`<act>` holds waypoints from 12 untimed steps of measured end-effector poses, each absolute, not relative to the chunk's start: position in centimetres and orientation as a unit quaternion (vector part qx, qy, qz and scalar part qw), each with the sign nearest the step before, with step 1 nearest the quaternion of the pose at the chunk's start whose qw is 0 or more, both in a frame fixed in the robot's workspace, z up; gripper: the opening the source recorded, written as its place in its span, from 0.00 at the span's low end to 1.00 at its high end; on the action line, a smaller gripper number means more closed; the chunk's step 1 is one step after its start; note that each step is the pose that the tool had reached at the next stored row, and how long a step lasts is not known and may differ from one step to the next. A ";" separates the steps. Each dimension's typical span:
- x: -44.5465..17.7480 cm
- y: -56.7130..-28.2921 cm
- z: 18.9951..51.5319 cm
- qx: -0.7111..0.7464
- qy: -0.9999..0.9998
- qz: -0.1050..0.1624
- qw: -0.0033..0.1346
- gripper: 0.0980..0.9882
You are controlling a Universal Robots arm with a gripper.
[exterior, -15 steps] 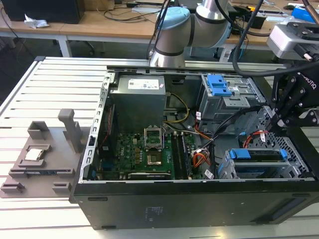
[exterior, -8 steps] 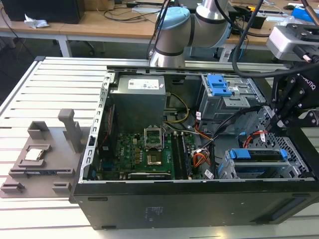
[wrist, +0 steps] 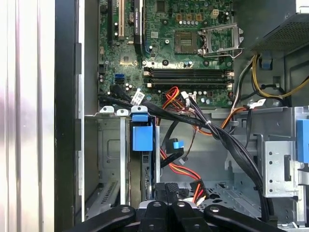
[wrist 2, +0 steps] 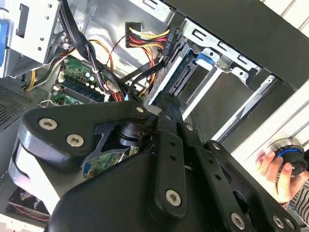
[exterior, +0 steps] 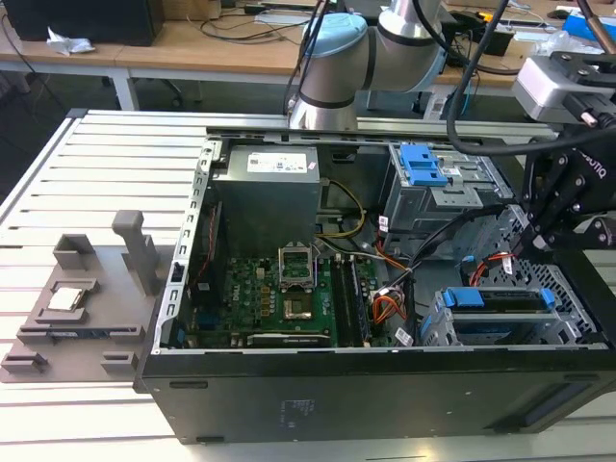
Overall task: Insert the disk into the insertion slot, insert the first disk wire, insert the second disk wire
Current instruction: 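Insert the first disk wire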
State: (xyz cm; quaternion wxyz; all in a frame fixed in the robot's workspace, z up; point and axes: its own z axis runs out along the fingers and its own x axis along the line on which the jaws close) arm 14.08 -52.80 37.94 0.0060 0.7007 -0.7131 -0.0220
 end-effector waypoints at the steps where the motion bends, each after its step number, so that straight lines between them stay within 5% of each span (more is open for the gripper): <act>1: 14.3 -52.7 37.9 0.701 -0.713 -0.022 0.006 0.01; 12: 16.3 -51.6 37.2 0.734 -0.679 -0.021 0.008 0.01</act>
